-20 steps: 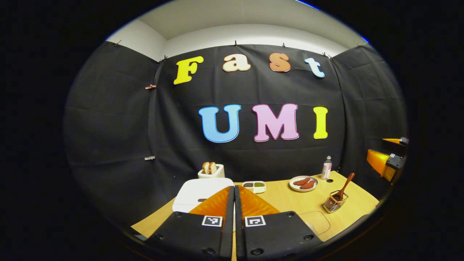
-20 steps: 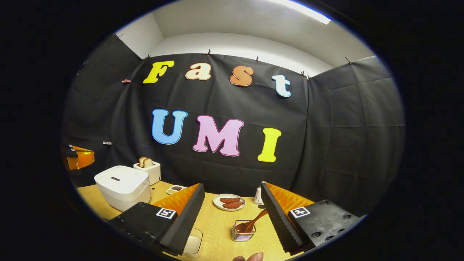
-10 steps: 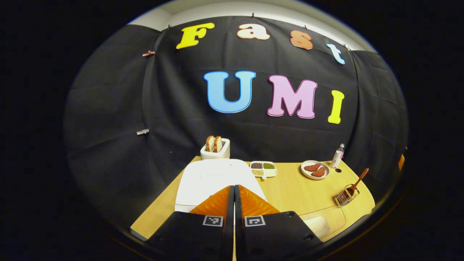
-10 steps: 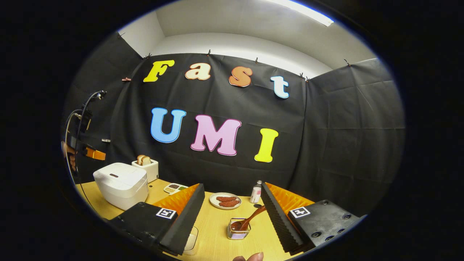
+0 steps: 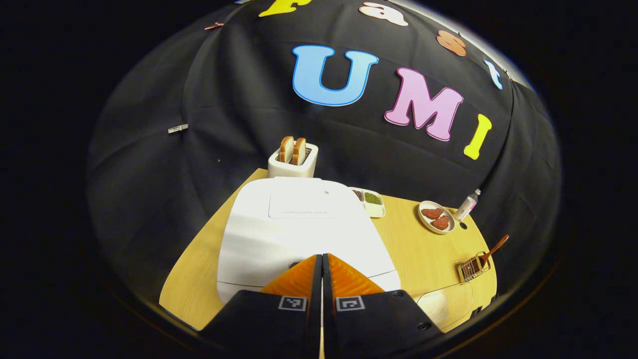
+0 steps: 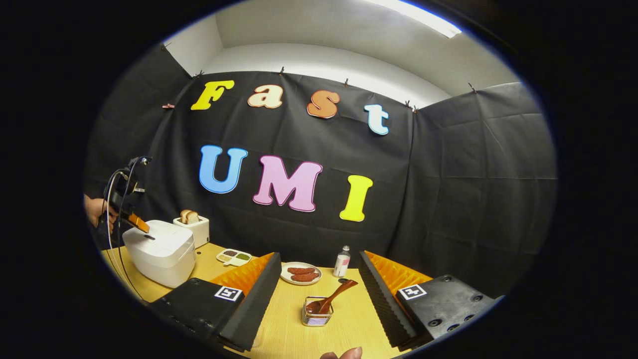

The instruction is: Close the left gripper, press the button to open the rice cooker; take a wooden spoon from the chopstick holder with the right hand, scoop a spoonful of rice and pour it into the rice cooker, then put the wooden spoon back into the chopstick holder.

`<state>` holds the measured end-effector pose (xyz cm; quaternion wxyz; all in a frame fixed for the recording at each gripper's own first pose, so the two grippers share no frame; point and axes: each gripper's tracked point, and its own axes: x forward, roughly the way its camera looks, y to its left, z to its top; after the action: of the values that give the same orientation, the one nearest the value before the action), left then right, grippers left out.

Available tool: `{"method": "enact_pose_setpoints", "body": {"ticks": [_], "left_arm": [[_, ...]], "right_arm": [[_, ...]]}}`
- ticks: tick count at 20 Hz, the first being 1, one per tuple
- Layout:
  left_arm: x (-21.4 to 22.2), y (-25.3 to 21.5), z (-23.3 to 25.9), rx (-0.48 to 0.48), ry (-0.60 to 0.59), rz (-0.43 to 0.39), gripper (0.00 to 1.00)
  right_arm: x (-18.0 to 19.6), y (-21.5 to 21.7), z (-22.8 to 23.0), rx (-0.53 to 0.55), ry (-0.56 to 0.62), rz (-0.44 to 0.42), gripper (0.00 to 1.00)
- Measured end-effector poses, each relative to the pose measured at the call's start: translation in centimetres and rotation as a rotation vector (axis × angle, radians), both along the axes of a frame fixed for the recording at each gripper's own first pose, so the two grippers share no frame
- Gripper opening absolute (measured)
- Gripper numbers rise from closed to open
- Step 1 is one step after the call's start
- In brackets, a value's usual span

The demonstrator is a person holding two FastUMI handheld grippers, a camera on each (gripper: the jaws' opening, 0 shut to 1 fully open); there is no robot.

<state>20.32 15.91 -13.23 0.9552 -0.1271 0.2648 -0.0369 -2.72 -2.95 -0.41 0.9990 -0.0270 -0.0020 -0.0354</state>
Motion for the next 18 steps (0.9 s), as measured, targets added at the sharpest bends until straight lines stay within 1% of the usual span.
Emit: {"method": "enact_pose_setpoints", "body": {"ticks": [1, 2, 5, 11, 13, 15, 18], "left_arm": [[0.0, -0.1, -0.6, 0.000, 0.030, -0.007, 0.05], [0.0, -0.1, -1.2, 0.002, 0.054, -0.011, 0.07], [0.5, -0.2, -1.8, 0.001, 0.080, -0.014, 0.07], [0.2, -0.5, -3.0, -0.001, 0.151, -0.010, 0.08], [0.1, -0.5, -2.8, 0.033, 0.171, -0.019, 0.08], [0.2, -0.3, -2.5, 0.063, 0.169, -0.020, 0.08], [0.5, -0.3, -0.9, 0.040, 0.109, 0.012, 0.08]], "right_arm": [[0.0, 0.0, 0.0, -0.002, 0.000, -0.002, 0.98], [0.0, 0.0, 0.0, -0.003, 0.000, -0.003, 0.98], [0.0, 0.0, -0.2, -0.001, 0.004, -0.003, 0.97], [0.0, 0.0, -0.5, 0.006, 0.010, -0.005, 0.98], [-0.1, 0.0, -0.5, 0.012, 0.009, -0.006, 0.98], [-0.1, 0.0, -0.3, 0.011, 0.003, -0.007, 0.97], [-0.3, -0.4, 0.0, 0.010, -0.005, -0.015, 0.97]]}}
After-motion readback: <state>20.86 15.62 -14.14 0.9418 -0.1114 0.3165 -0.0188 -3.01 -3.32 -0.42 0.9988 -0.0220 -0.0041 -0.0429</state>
